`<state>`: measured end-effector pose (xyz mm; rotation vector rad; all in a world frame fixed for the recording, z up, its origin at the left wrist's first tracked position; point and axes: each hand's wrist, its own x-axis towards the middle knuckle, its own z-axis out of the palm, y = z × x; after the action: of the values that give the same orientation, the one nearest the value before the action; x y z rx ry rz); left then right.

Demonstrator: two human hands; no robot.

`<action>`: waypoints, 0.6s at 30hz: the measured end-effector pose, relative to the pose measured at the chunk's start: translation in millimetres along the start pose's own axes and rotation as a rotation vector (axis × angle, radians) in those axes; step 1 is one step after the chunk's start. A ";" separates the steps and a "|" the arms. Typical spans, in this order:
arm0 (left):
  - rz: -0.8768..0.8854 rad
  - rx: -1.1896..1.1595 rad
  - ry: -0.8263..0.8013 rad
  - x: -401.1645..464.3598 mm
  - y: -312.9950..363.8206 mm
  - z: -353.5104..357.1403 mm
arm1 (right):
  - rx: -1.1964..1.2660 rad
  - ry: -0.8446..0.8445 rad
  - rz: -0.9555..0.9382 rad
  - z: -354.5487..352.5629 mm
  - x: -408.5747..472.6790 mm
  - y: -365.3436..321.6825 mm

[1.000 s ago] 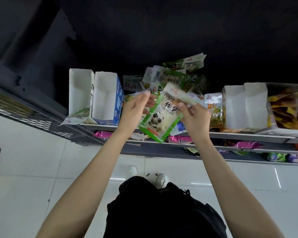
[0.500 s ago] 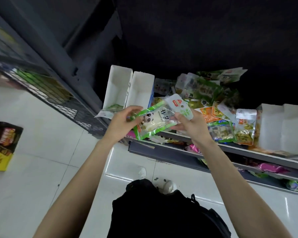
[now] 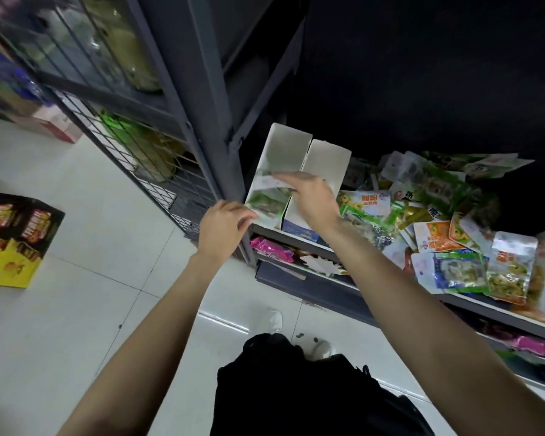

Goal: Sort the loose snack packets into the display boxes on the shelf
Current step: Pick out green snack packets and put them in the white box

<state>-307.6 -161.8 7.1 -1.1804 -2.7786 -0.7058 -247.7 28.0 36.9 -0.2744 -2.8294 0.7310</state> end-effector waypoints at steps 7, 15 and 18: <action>0.065 0.002 0.033 1.0 -4.9 0.0 | -0.291 -0.216 -0.072 33.0 -2.3 -11.0; 0.072 0.034 0.182 -11.9 8.0 -2.2 | -0.008 -0.369 0.005 11.9 -30.1 -6.3; 0.128 -0.033 0.255 -23.0 33.0 -5.5 | 0.210 -0.120 0.063 -15.9 -75.6 10.2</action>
<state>-269.2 -159.6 20.1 -1.1695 -2.4698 -0.8282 -169.8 26.6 34.0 -0.2946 -2.8334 1.0836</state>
